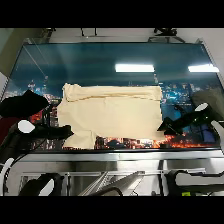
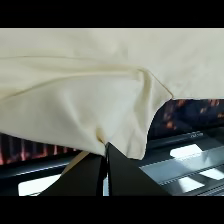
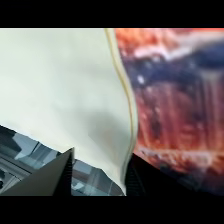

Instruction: Fold the shirts.

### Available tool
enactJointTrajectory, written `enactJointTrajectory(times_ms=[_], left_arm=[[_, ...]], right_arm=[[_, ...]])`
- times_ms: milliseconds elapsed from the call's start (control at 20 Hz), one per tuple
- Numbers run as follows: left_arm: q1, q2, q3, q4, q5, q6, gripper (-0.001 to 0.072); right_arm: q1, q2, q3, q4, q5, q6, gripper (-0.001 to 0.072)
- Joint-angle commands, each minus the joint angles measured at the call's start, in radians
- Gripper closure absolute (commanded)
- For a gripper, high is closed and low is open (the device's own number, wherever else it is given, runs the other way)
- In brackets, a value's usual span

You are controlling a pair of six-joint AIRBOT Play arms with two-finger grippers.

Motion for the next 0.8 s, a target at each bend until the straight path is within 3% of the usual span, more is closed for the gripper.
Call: enactJointTrajectory(times_ms=[0, 100, 150, 200, 500, 750], left_arm=[[0.0, -0.057, 0.077, -0.001, -0.015, 0.013, 0.0689], [0.0, -0.073, 0.111, -0.002, -0.019, 0.013, 0.0689], [0.0, -0.082, 0.124, 0.0, -0.023, 0.014, 0.0689], [0.0, -0.09, 0.138, 0.0, -0.025, 0.016, 0.0689], [0.001, -0.172, 0.334, 0.037, -0.003, 0.032, 0.069], [0.003, -0.368, 0.62, 0.063, 0.016, 0.032, 0.069]], right_arm=[[0.0, -0.02, -0.008, 0.091, -0.014, -0.093, 0.0422], [0.0, -0.018, -0.008, 0.092, -0.012, -0.11, 0.0425], [0.0, -0.015, -0.005, 0.092, -0.01, -0.111, 0.053], [0.0, -0.006, 0.0, 0.092, -0.006, -0.131, 0.0698], [-0.075, 0.027, 0.154, 0.139, 0.042, -0.146, 0.0701], [-0.02, -0.04, 0.332, 0.293, -0.119, -0.176, 0.0701]])
